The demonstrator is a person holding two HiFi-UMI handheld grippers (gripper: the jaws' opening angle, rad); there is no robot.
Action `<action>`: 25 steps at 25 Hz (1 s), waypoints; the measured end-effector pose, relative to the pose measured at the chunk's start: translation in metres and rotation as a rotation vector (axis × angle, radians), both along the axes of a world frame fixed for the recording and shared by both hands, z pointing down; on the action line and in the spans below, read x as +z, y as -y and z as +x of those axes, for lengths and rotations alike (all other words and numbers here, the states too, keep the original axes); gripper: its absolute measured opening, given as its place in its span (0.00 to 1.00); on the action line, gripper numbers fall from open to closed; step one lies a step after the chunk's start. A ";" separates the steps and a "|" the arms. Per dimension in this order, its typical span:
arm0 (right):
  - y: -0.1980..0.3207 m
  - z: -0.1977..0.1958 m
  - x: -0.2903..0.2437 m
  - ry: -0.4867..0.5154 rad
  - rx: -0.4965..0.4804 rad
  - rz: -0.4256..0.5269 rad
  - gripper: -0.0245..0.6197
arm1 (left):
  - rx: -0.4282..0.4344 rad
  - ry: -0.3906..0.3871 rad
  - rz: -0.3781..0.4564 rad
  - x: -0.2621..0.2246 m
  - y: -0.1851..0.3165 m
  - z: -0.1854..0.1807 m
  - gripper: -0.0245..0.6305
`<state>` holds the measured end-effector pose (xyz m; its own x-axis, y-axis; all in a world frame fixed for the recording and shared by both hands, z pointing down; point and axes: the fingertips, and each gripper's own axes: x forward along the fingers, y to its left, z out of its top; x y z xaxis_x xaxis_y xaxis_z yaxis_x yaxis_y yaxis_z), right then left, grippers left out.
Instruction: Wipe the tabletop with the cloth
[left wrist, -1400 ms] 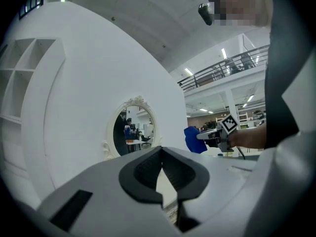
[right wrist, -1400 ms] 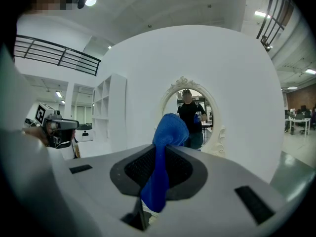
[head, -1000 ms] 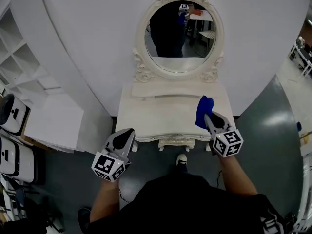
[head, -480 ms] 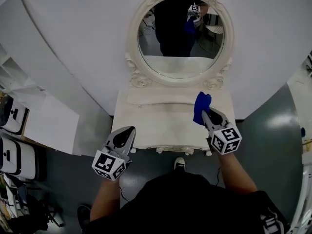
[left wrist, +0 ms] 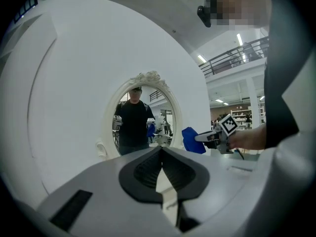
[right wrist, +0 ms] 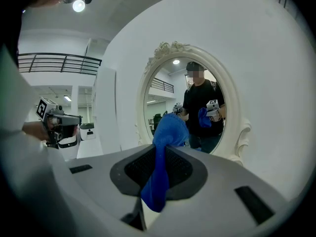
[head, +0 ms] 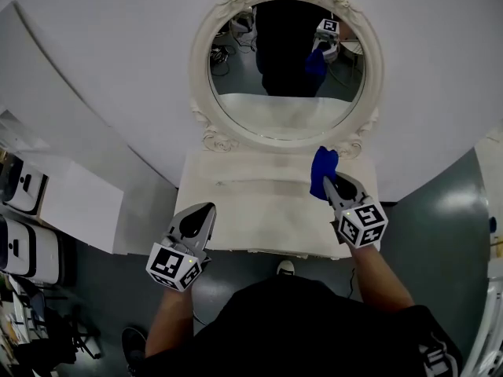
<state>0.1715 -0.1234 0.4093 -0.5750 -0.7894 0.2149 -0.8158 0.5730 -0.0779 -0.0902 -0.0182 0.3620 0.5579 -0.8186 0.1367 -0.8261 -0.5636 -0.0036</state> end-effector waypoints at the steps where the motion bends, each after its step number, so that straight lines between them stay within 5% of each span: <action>1: 0.005 0.003 0.001 0.002 -0.003 -0.003 0.10 | -0.002 0.003 -0.002 0.000 0.005 0.004 0.05; 13: 0.048 0.036 0.019 0.025 -0.029 -0.031 0.10 | 0.033 0.040 -0.033 0.008 0.051 0.069 0.05; 25: 0.055 0.032 0.019 0.045 -0.027 -0.032 0.10 | 0.061 0.054 -0.050 0.016 0.055 0.070 0.05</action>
<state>0.2034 -0.1785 0.4281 -0.6059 -0.7663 0.2136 -0.7951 0.5918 -0.1326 -0.0200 -0.0735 0.3782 0.5975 -0.7744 0.2083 -0.7893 -0.6138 -0.0178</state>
